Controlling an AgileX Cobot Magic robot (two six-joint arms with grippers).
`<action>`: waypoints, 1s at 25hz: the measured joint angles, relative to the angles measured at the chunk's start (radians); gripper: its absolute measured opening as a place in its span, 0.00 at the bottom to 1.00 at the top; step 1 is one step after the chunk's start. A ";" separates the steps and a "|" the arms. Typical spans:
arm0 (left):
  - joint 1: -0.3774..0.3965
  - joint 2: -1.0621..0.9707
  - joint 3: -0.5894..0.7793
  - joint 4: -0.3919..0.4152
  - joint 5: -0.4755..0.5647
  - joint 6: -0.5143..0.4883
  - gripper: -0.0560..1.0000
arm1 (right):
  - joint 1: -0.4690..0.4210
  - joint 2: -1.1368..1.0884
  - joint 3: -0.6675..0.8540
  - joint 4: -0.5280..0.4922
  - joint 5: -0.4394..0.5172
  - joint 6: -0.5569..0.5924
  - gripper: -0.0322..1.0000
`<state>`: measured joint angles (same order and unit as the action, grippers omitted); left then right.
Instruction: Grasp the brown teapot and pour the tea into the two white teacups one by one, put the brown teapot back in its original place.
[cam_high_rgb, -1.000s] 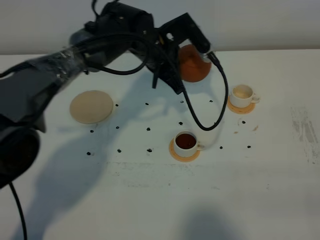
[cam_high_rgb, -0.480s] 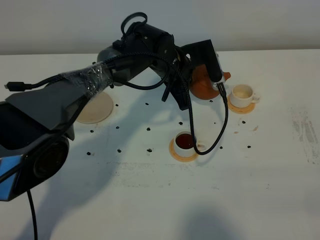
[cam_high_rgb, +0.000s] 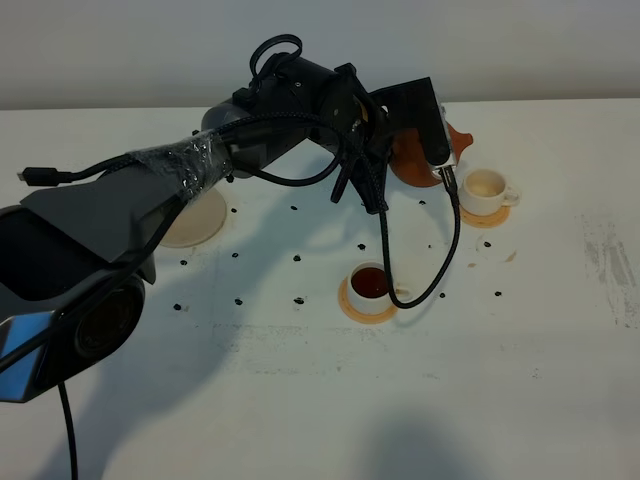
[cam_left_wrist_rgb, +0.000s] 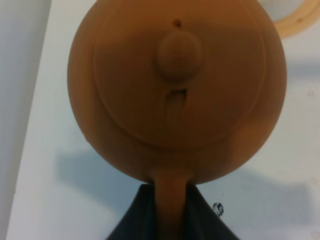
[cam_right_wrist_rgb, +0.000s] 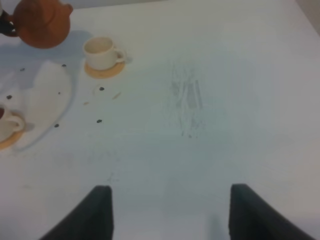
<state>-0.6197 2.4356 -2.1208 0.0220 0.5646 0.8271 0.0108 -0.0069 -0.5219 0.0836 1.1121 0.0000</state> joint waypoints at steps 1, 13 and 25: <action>0.000 0.000 0.000 0.003 -0.007 0.000 0.12 | 0.000 0.000 0.000 0.000 0.000 0.000 0.51; -0.001 0.016 0.000 0.003 -0.033 0.001 0.12 | 0.000 0.000 0.000 0.000 0.000 0.000 0.51; -0.001 0.016 0.000 0.011 -0.040 0.003 0.12 | 0.000 0.000 0.000 0.000 0.000 0.000 0.51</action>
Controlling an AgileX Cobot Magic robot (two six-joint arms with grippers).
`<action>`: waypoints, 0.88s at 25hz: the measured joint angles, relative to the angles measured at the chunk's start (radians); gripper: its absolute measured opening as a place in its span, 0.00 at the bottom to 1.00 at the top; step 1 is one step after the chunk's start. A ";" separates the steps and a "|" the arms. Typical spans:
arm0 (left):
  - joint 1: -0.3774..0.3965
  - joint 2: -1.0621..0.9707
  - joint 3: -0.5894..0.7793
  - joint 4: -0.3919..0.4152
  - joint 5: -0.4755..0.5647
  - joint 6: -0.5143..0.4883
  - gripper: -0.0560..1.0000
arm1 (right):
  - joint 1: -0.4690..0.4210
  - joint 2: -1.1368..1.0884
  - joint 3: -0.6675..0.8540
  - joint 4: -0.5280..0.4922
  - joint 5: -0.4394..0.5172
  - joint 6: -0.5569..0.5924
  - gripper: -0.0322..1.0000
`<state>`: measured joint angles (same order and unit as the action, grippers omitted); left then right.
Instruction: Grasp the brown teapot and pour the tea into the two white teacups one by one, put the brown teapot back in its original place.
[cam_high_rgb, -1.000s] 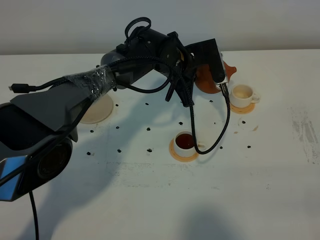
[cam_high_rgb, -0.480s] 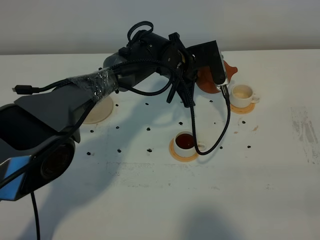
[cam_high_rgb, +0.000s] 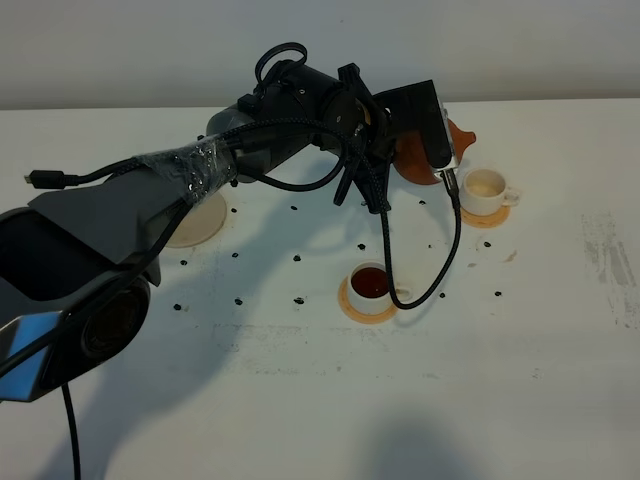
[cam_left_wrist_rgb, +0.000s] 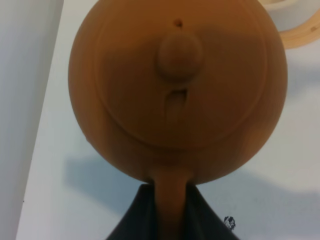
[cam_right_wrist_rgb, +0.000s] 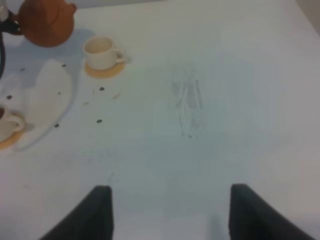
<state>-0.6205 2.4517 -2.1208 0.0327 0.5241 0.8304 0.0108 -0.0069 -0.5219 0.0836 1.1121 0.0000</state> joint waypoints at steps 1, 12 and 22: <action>0.000 0.000 0.000 0.000 0.000 0.006 0.12 | 0.000 0.000 0.000 0.000 0.000 0.000 0.51; -0.001 0.000 0.000 0.001 -0.036 0.123 0.12 | 0.000 0.000 0.000 0.000 -0.001 0.000 0.51; -0.001 0.011 0.000 0.039 -0.084 0.129 0.12 | 0.000 0.000 0.000 0.000 -0.001 0.000 0.51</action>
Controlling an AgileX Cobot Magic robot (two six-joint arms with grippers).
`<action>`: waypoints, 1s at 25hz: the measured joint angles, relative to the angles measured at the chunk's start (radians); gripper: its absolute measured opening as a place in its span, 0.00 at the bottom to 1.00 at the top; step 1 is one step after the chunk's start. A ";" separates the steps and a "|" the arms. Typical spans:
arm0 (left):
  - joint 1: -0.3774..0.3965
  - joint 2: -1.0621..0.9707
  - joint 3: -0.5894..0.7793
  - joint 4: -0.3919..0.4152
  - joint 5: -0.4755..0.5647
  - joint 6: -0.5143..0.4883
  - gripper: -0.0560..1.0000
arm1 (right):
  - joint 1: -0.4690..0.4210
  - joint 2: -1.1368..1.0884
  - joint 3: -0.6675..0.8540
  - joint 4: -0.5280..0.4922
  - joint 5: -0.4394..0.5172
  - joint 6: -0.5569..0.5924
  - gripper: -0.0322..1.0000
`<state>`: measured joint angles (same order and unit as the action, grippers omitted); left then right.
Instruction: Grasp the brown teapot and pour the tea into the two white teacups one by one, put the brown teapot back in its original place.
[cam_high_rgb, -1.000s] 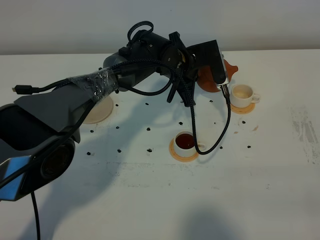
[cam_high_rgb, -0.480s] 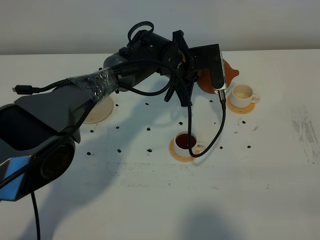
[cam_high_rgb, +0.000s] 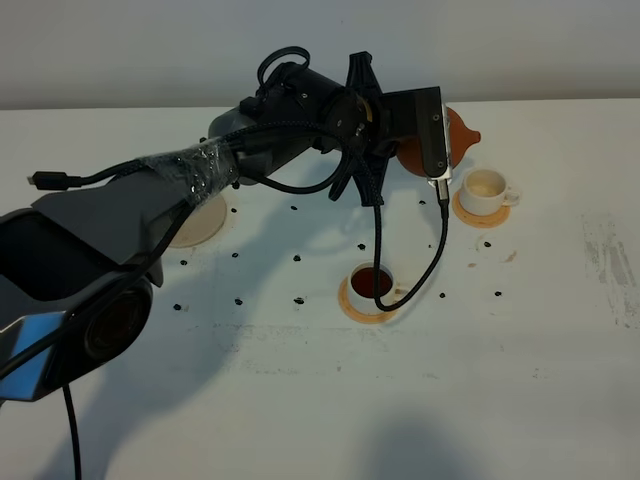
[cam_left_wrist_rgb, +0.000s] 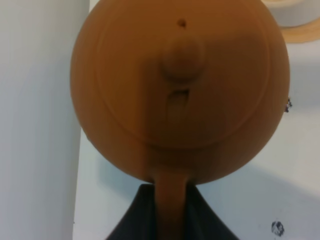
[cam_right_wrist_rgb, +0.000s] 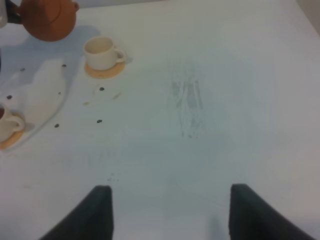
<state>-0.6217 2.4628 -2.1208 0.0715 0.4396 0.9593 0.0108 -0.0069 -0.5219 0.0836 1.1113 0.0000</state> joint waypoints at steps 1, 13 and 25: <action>0.000 0.006 -0.001 0.000 -0.007 0.001 0.12 | 0.000 0.000 0.000 0.000 0.000 0.000 0.51; -0.021 0.024 -0.001 0.080 -0.074 -0.003 0.12 | 0.000 0.000 0.000 0.000 0.000 0.000 0.51; -0.024 0.059 -0.001 0.178 -0.100 -0.003 0.12 | 0.000 0.000 0.000 0.000 0.000 0.000 0.51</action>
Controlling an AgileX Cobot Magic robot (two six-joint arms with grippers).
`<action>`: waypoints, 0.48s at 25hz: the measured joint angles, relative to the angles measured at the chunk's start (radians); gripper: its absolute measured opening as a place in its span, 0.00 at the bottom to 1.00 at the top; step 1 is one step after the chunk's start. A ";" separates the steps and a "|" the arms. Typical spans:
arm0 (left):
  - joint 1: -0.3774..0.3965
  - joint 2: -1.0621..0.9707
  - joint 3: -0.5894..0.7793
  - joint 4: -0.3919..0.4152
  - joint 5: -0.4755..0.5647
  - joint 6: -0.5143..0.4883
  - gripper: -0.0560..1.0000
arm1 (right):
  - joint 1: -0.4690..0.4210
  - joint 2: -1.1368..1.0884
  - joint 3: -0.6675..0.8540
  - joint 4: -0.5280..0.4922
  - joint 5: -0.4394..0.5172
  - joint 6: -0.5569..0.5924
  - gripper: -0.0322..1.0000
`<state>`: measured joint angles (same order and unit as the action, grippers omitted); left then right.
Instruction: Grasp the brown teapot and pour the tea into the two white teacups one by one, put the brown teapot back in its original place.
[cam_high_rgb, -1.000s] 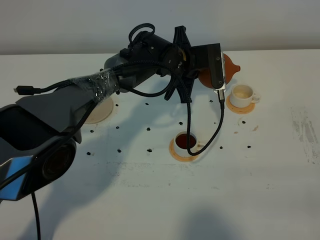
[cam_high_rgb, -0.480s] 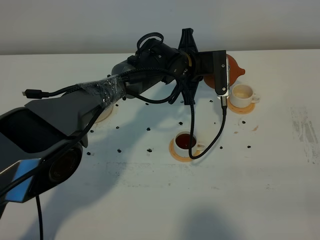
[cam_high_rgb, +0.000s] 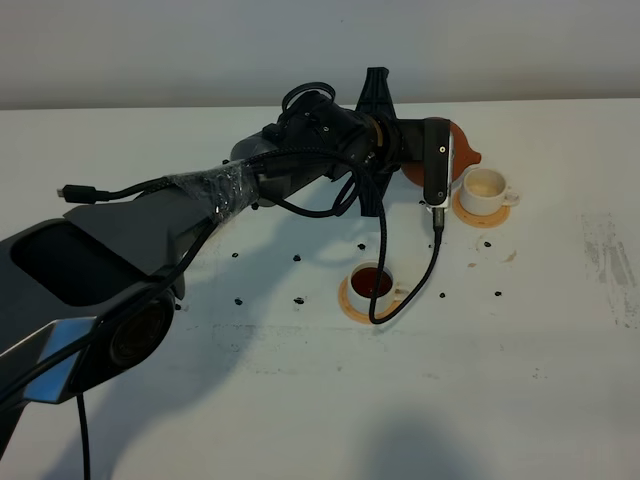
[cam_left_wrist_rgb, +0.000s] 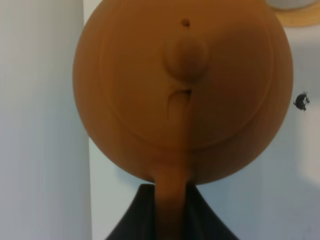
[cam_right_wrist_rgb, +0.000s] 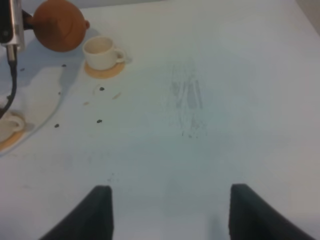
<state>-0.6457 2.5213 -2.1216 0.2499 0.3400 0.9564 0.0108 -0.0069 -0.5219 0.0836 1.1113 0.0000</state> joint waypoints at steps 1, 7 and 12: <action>-0.001 0.000 0.000 0.011 -0.003 0.000 0.12 | 0.000 0.000 0.000 0.000 0.000 0.000 0.51; -0.007 0.000 0.000 0.057 -0.044 0.000 0.12 | 0.000 0.000 0.000 0.000 0.000 0.000 0.51; -0.007 0.000 0.000 0.133 -0.047 0.000 0.12 | 0.000 0.000 0.000 0.000 0.000 0.000 0.51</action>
<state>-0.6529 2.5213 -2.1216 0.3832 0.2934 0.9564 0.0108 -0.0069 -0.5219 0.0836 1.1113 0.0000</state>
